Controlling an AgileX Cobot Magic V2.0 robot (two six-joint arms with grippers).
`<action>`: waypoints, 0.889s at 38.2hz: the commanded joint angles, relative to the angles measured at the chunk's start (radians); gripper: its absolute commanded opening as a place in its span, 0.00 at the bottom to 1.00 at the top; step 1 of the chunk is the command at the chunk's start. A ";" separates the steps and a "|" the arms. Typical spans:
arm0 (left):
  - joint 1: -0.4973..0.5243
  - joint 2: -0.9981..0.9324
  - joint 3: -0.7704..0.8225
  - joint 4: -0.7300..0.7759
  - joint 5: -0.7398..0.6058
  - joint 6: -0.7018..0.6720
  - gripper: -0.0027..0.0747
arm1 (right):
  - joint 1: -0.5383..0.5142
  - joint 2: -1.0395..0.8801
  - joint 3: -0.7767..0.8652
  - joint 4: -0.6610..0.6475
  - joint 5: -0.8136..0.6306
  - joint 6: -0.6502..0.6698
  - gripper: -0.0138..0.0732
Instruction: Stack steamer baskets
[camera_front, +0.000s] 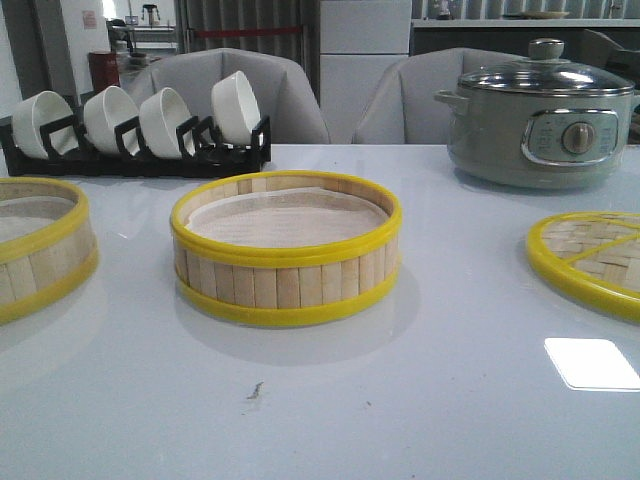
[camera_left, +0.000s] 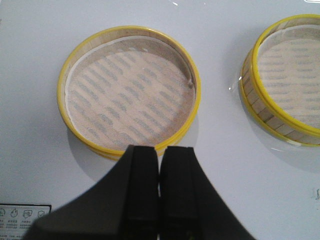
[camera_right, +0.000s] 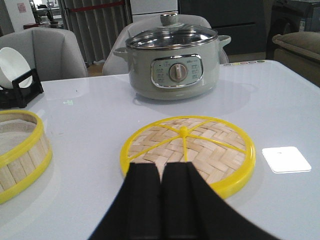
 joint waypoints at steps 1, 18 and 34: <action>-0.002 -0.005 -0.037 -0.019 -0.111 0.007 0.15 | 0.001 -0.020 -0.014 -0.013 -0.086 0.000 0.21; -0.002 0.039 -0.032 0.008 -0.225 0.011 0.15 | 0.001 -0.020 -0.014 -0.013 -0.086 0.000 0.21; -0.002 0.056 -0.032 0.005 -0.218 0.011 0.15 | 0.001 -0.020 -0.014 -0.024 -0.085 -0.018 0.21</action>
